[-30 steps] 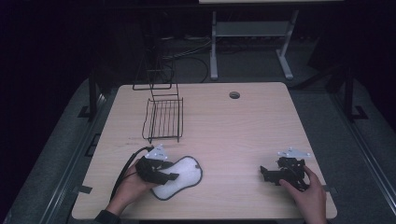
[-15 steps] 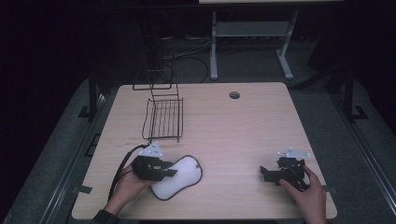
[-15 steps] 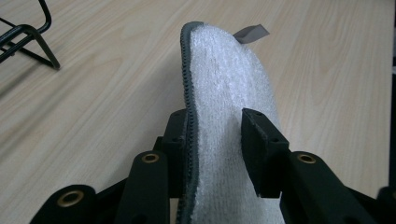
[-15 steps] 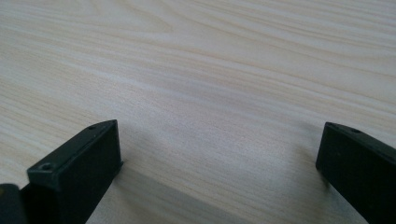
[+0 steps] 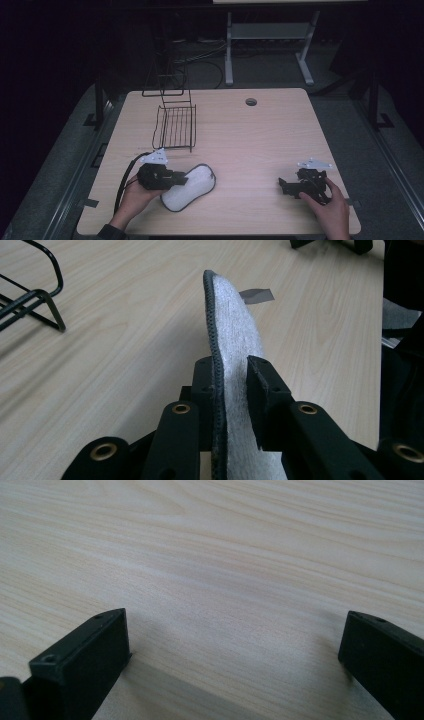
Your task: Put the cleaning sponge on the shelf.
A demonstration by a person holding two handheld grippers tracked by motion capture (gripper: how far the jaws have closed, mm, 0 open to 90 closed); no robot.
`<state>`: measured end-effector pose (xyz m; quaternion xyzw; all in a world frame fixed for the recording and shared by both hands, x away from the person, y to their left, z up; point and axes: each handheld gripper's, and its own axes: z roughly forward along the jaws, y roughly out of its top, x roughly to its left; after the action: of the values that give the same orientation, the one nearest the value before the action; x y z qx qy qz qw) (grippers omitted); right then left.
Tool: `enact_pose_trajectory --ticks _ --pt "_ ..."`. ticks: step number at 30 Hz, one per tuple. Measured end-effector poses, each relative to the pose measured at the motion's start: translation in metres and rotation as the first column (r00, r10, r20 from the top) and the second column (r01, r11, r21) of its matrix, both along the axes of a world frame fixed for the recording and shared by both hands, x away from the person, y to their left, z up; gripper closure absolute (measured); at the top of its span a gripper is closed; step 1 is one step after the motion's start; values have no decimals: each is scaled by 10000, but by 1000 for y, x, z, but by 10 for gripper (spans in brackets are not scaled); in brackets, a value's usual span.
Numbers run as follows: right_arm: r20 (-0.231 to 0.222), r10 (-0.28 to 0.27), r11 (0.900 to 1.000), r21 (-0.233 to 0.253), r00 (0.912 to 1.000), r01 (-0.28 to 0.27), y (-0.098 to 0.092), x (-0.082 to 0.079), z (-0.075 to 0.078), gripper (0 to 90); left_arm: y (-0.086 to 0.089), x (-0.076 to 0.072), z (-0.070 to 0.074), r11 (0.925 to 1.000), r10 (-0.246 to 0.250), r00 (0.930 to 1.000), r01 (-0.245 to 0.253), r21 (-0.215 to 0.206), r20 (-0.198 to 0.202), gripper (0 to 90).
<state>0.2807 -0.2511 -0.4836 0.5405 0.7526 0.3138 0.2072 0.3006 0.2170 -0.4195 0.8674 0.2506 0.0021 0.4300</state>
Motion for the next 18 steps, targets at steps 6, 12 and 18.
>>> enact_pose_trajectory --ticks 6,12,18 --pt "-1 1 10000 0 10000 -1 0 0 0 0 1 0 4 9996 48 10000 -49 -287 -50 777" --pt "0 1 10000 1 10000 -1 0 0 0 0 2 1 8 9992 -29 10000 27 -394 -52 794" --pt "0 1 10000 1 10000 -1 0 0 0 0 2 0 12 9988 -110 9999 108 -483 -35 812"
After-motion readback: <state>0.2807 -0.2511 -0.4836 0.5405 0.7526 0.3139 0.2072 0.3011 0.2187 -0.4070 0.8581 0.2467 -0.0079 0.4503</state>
